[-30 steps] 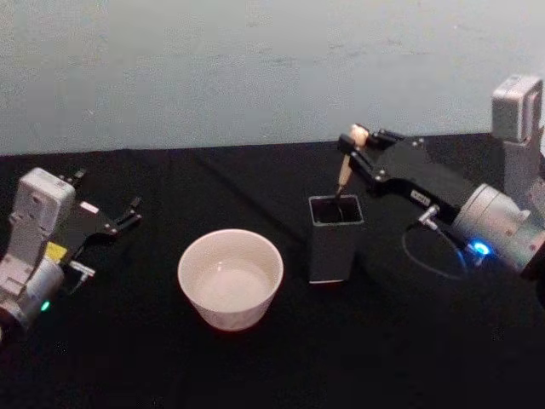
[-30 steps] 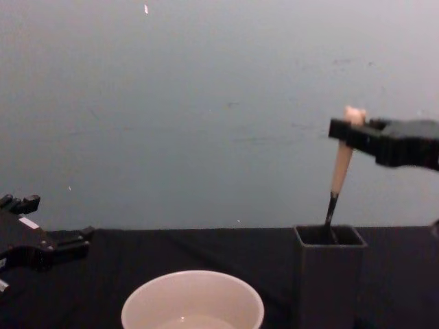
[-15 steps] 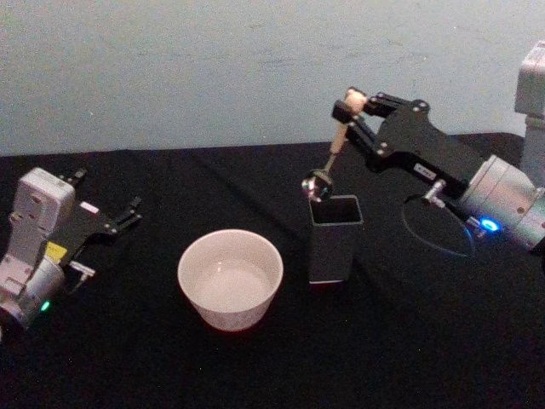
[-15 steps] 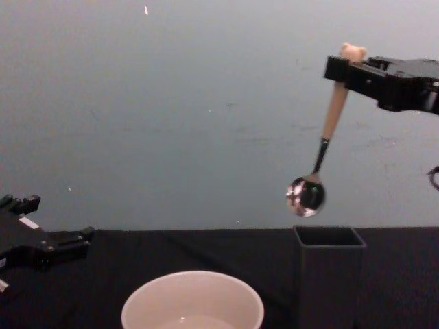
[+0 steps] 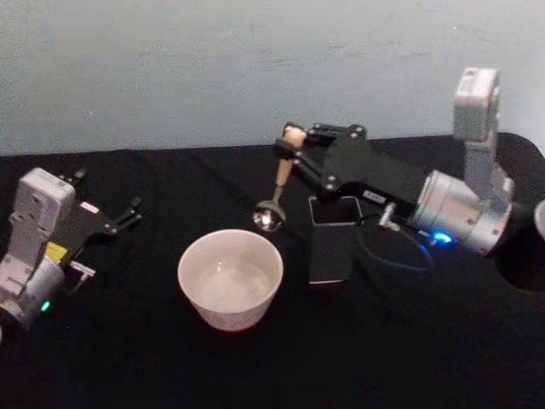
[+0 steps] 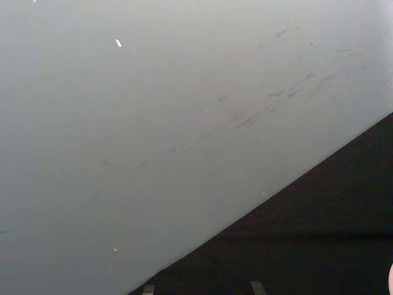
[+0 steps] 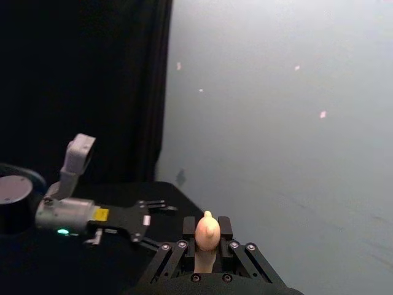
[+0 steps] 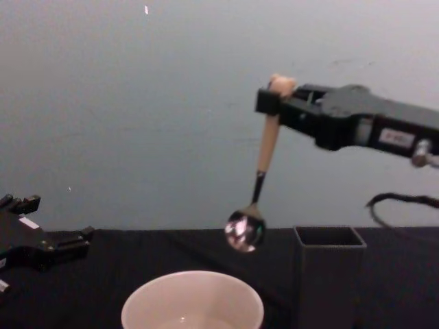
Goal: Pick up the stirring spoon with one hand, stir inside the cup, then place it back in its original position.
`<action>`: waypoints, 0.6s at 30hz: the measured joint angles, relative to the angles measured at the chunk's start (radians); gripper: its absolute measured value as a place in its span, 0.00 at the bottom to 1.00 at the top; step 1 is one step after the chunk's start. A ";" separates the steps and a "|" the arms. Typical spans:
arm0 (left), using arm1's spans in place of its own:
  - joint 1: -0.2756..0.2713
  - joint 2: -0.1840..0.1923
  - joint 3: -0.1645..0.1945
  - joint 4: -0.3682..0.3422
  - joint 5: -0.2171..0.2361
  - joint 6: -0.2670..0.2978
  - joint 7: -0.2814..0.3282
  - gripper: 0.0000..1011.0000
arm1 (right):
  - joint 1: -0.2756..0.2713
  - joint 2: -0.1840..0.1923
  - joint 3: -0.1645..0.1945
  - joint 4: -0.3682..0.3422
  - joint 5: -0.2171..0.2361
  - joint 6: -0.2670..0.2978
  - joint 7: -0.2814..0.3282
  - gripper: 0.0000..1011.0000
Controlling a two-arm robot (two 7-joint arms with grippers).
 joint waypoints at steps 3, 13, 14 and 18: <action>0.000 0.000 0.000 0.000 0.000 0.000 0.000 0.99 | 0.020 -0.017 -0.027 0.038 -0.001 -0.016 0.023 0.21; 0.000 0.000 0.000 0.000 0.000 0.000 0.000 0.99 | 0.059 -0.070 -0.096 0.144 -0.013 -0.074 0.077 0.21; 0.000 0.000 0.000 0.000 0.000 0.000 0.000 0.99 | 0.061 -0.073 -0.101 0.150 -0.016 -0.079 0.079 0.21; 0.000 0.000 0.000 0.000 0.000 0.000 0.000 0.99 | 0.071 -0.089 -0.119 0.188 -0.032 -0.100 0.088 0.21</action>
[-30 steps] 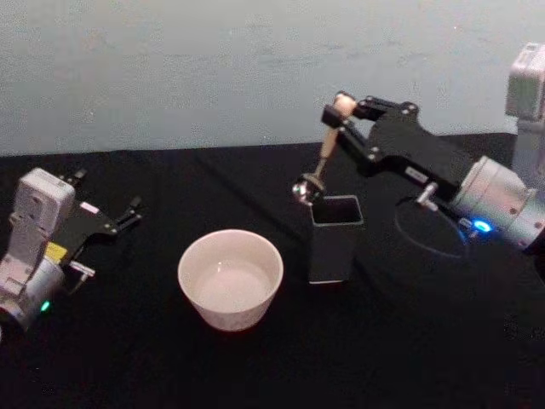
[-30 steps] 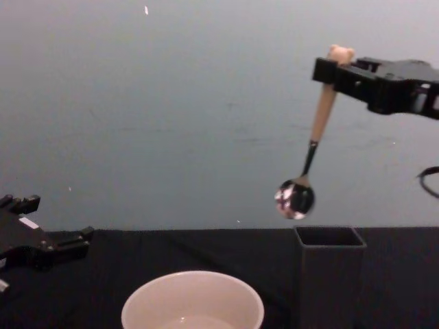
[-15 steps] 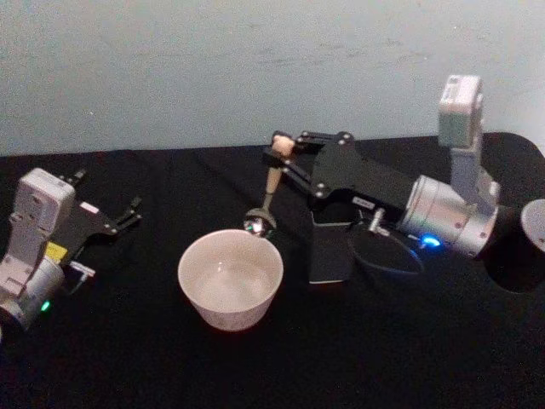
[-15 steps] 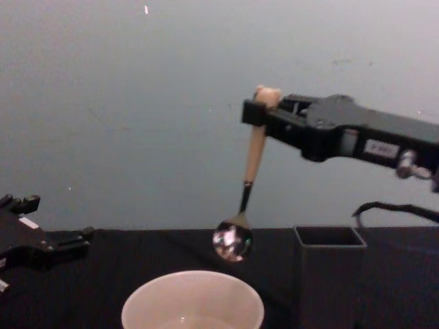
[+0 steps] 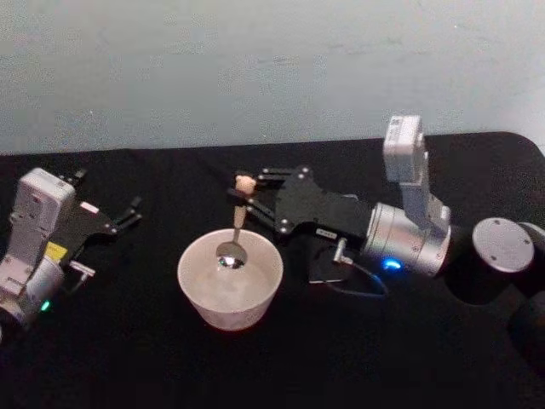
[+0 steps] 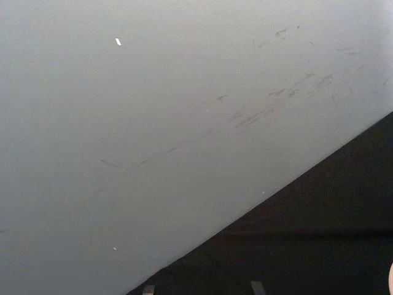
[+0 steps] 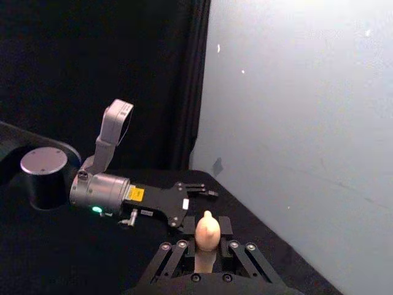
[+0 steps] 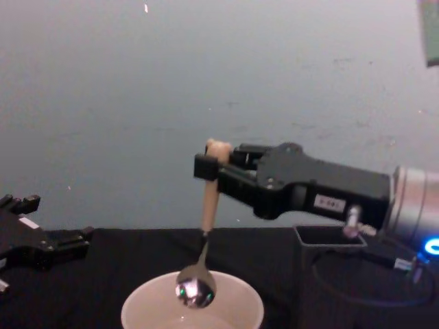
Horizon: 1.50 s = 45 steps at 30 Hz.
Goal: Pick up the stirring spoon with one hand, stir inside the cup, then place it back in its original position.
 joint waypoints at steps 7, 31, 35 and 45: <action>0.000 0.000 0.000 0.000 0.000 0.000 0.000 0.99 | 0.013 -0.032 -0.021 0.069 -0.025 -0.035 0.005 0.21; 0.000 0.000 0.000 0.000 0.000 0.000 0.000 0.99 | 0.037 -0.095 -0.037 0.200 -0.112 -0.087 -0.021 0.21; 0.000 0.000 0.000 0.000 0.000 0.000 0.000 0.99 | 0.037 -0.097 -0.033 0.203 -0.123 -0.090 -0.026 0.21; 0.000 0.000 0.000 0.000 0.000 0.000 0.000 0.99 | 0.015 -0.077 -0.011 0.171 -0.128 -0.081 -0.042 0.21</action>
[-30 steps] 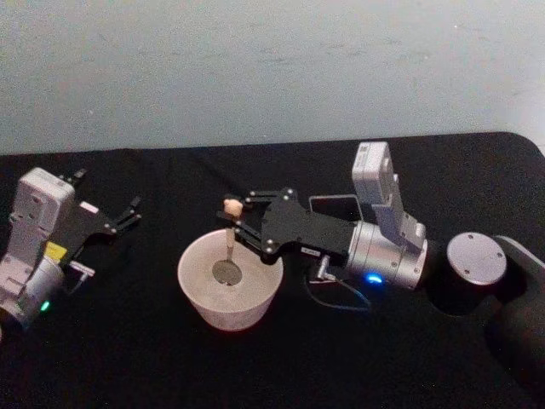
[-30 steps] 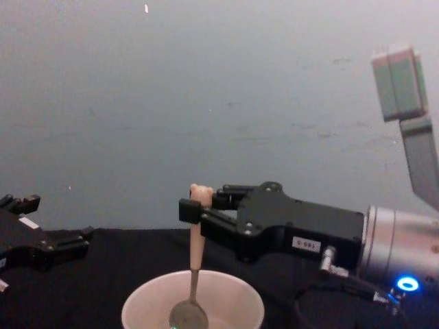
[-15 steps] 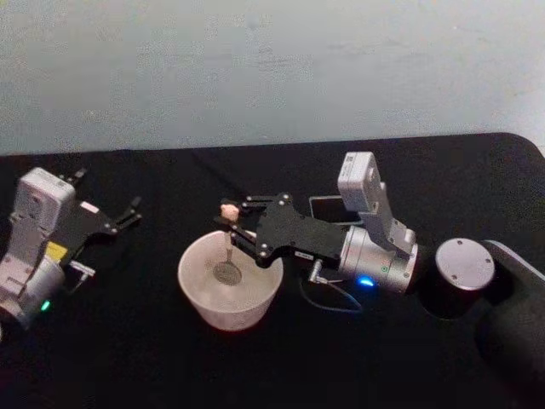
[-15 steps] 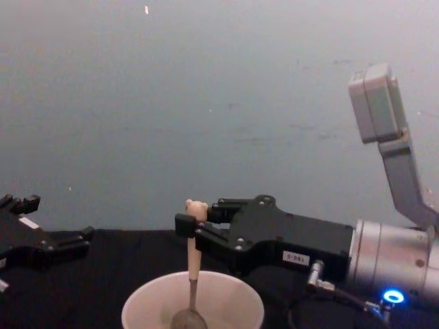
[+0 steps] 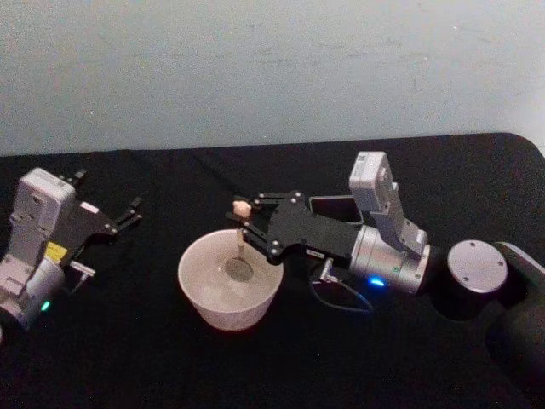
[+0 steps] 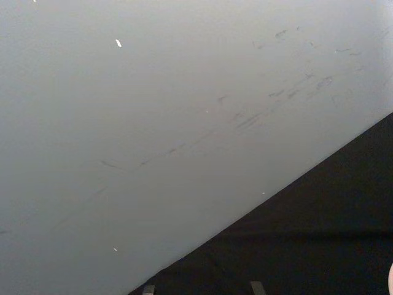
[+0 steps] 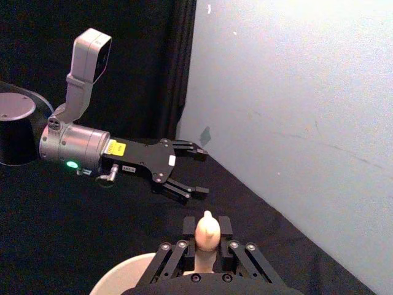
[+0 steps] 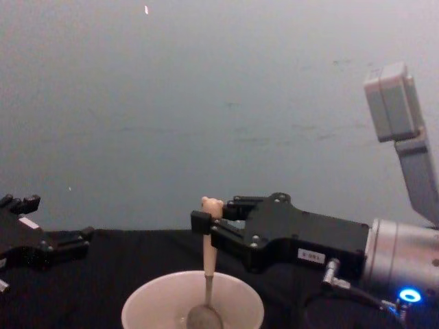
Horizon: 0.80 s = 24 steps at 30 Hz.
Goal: Pick up the stirring spoon with one hand, stir inside the cup, then place it back in its original position.
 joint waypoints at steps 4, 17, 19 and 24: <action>0.000 0.000 0.000 0.000 0.000 0.000 0.000 0.99 | -0.020 0.019 0.010 -0.032 0.005 0.009 -0.003 0.21; 0.000 0.000 0.000 0.000 0.000 0.000 0.000 0.99 | -0.084 0.067 0.014 -0.141 0.025 0.033 0.008 0.21; 0.000 0.000 0.000 0.000 0.000 0.000 0.000 0.99 | -0.088 0.068 0.010 -0.150 0.027 0.034 0.010 0.21; 0.000 0.000 0.000 0.000 0.000 0.000 0.000 0.99 | -0.089 0.057 -0.007 -0.158 0.027 0.037 0.014 0.21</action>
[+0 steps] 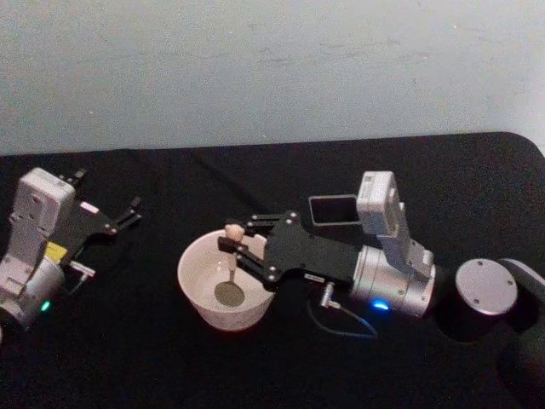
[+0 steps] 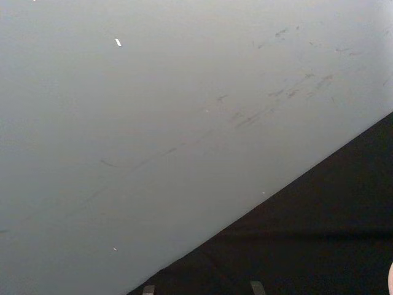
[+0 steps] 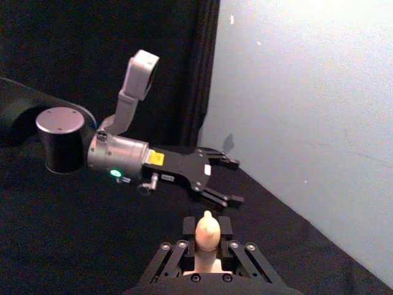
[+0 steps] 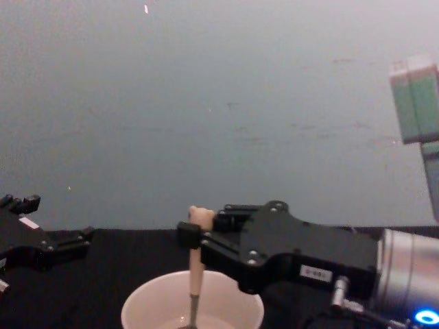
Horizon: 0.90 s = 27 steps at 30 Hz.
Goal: Pick up the stirring spoon with one hand, stir inside the cup, then place it back in its original position.
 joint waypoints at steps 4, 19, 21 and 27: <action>0.000 0.000 0.000 0.000 0.000 0.000 0.000 0.99 | 0.013 -0.019 -0.011 0.018 -0.007 0.001 -0.005 0.21; 0.000 0.000 0.000 0.000 0.000 0.000 0.000 0.99 | 0.080 -0.091 -0.013 0.139 -0.036 -0.014 -0.042 0.21; 0.000 0.000 0.000 0.000 0.000 0.000 0.000 0.99 | 0.083 -0.092 -0.007 0.146 -0.037 -0.015 -0.045 0.21; 0.000 0.000 0.000 0.000 0.000 0.000 0.000 0.99 | 0.083 -0.086 0.005 0.152 -0.039 -0.016 -0.049 0.21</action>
